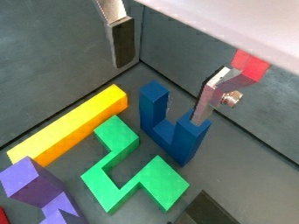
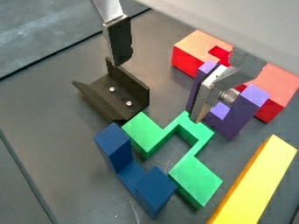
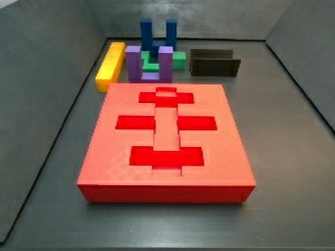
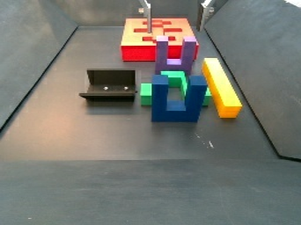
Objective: Pick up the purple object. Move up. Move to above the board. Insert the purple object.
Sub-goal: Pick up the purple object.
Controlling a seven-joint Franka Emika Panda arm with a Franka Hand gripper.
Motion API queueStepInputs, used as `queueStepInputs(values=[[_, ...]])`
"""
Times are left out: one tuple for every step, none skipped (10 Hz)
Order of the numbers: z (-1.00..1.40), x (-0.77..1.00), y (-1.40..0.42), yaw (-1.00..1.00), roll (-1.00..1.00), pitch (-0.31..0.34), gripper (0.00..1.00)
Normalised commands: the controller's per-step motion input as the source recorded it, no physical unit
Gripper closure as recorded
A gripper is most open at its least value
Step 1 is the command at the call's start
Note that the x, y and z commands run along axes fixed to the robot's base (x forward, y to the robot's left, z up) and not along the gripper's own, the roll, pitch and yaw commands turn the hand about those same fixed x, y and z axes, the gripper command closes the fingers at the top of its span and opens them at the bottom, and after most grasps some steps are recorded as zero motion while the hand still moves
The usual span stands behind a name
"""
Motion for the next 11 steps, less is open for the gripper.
queueStepInputs(values=[[0.00, 0.00, -0.06, 0.00, 0.00, 0.000, 0.00], [-0.03, 0.03, -0.05, 0.00, 0.00, 0.000, 0.00], [-0.25, 0.17, -0.21, 0.00, -0.07, -0.100, 0.00], [-0.27, 0.37, -0.41, 0.00, -0.04, -0.091, 0.00], [-0.30, 0.46, -0.75, 0.13, 0.02, -0.031, 0.00], [-0.36, 0.29, -0.63, 0.25, 0.00, -0.091, 0.00], [-0.41, 0.19, -0.67, 0.35, 0.00, -0.139, 0.00], [-0.38, 0.09, -0.74, 0.33, 0.03, -0.081, 0.00], [-0.35, 0.17, -0.67, 0.21, 0.17, 0.000, 0.00], [-0.35, 0.00, -0.75, 0.06, 0.32, 0.050, 0.00], [-0.27, -0.07, -0.65, 0.11, 0.27, 0.036, 0.00]])
